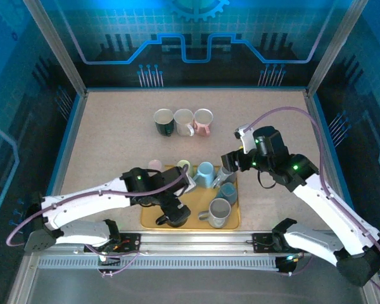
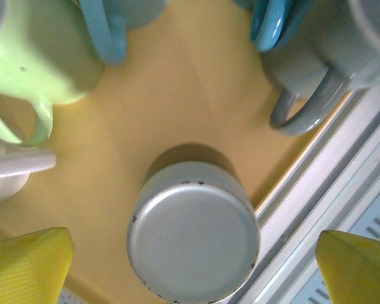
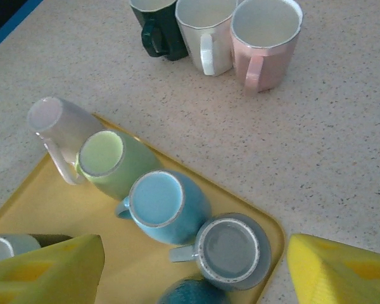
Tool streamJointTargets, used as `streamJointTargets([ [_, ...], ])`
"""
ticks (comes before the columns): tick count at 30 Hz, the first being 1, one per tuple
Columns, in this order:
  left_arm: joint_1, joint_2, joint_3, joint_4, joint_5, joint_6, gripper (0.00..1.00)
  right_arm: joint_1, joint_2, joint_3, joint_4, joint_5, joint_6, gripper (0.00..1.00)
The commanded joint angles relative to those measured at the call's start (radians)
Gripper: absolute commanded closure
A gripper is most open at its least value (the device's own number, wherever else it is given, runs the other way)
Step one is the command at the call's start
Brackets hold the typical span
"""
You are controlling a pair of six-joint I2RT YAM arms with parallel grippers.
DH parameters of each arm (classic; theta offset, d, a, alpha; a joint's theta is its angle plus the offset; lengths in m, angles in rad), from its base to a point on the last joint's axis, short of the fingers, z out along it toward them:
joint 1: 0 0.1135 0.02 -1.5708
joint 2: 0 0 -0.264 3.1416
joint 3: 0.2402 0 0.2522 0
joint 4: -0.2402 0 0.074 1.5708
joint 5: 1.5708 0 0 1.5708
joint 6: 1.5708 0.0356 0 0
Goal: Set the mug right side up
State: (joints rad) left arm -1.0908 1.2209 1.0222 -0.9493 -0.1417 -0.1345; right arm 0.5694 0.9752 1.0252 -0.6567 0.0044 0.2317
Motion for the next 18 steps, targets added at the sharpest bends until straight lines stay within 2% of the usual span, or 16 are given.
streamJointTargets([
  [1, -0.007, 0.045, 0.051, -0.092, -0.076, -0.031, 0.01, 0.01, -0.024, -0.007, -0.007, -0.035, 0.003, 0.22],
  [18, -0.013, 0.274, 0.048, -0.07, 0.07, 0.016, 0.01, 0.01, -0.054, -0.046, 0.011, -0.004, -0.027, 0.18],
])
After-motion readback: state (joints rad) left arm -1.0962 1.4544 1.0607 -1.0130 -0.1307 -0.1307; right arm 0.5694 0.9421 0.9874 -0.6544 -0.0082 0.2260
